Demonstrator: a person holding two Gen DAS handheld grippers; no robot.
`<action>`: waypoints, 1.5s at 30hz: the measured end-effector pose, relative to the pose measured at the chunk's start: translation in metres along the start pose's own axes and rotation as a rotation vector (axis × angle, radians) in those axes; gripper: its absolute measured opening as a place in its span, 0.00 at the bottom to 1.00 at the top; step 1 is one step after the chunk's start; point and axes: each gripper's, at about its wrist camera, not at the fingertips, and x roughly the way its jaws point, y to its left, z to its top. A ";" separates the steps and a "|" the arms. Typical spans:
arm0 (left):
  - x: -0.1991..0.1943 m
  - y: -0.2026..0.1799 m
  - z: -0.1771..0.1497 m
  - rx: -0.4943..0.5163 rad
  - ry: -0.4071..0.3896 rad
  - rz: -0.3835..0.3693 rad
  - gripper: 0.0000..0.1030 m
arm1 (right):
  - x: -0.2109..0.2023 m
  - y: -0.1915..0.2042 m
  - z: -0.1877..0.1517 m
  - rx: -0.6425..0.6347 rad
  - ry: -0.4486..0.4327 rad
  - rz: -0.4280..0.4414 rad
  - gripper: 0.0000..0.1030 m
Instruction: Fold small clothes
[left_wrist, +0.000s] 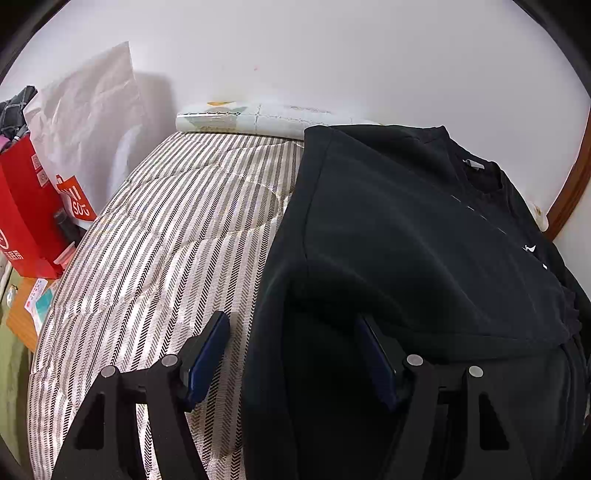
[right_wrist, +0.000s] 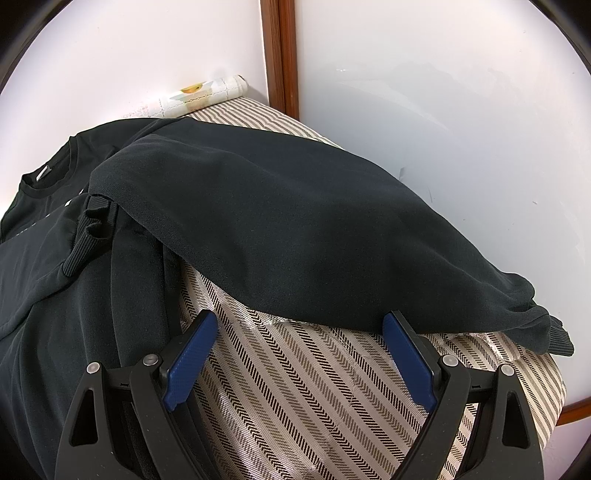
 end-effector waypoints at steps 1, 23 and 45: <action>0.000 0.000 0.000 0.000 0.000 0.000 0.66 | 0.000 0.000 0.000 0.000 0.000 0.000 0.88; 0.000 -0.001 0.000 -0.001 0.001 0.000 0.66 | 0.000 0.001 0.001 0.000 0.000 0.000 0.88; -0.003 -0.004 -0.004 0.010 -0.012 -0.007 0.67 | -0.002 -0.004 0.000 0.040 -0.021 0.032 0.87</action>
